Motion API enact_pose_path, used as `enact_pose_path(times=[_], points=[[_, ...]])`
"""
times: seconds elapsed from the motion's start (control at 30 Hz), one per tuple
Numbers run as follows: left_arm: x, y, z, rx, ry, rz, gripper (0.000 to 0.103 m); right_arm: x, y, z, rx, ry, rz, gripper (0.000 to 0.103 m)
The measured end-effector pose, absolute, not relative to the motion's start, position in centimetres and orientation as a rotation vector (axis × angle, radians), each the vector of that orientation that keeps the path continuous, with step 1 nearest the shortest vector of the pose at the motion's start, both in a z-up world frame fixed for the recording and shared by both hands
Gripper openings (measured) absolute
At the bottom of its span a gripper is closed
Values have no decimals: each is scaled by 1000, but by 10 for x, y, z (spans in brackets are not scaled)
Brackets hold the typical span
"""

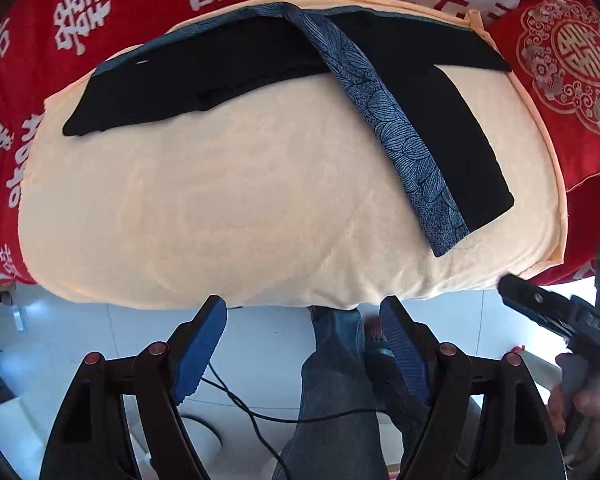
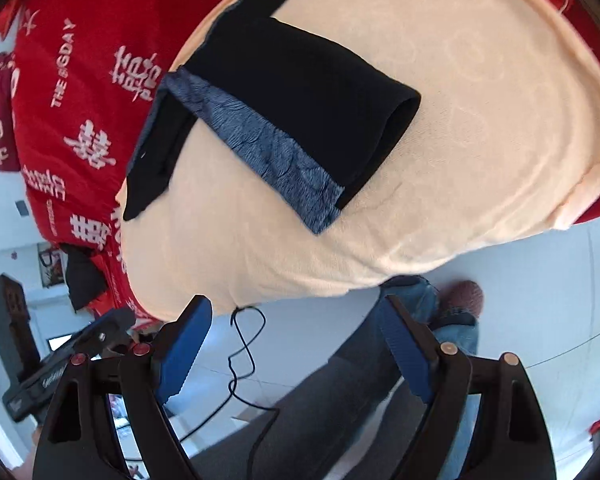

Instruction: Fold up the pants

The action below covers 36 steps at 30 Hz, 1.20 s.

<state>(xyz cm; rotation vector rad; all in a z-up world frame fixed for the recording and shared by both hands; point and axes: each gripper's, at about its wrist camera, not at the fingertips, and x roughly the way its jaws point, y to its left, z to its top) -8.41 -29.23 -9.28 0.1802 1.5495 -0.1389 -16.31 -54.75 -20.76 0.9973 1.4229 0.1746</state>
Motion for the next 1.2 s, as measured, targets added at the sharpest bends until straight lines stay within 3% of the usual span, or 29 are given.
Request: enact_pose_path(times=[0.23, 0.6, 0.63, 0.67, 1.07, 1.1, 1.17, 1.2], points=[[-43, -299, -126, 206, 1576, -223, 80, -124, -541, -254, 1066, 1378, 203, 62], [40, -335, -174, 145, 1488, -406, 80, -112, -525, -277, 1170, 1341, 300, 61], [47, -338, -181, 130, 1492, -412, 80, -109, -524, -279, 1170, 1359, 312, 36], [56, -340, -189, 109, 1499, -415, 80, -107, -522, -280, 1147, 1386, 312, 3], [96, -353, -225, -396, 1641, -427, 79, -33, -587, -190, 1063, 1282, 514, 3], [98, -359, -225, -434, 1634, -430, 76, -25, -593, -186, 1043, 1285, 523, 3], [104, -370, -224, -475, 1633, -438, 47, -8, -607, -178, 1019, 1288, 535, 3], [109, -376, -223, -480, 1634, -440, 42, 1, -615, -175, 1010, 1286, 536, 3]])
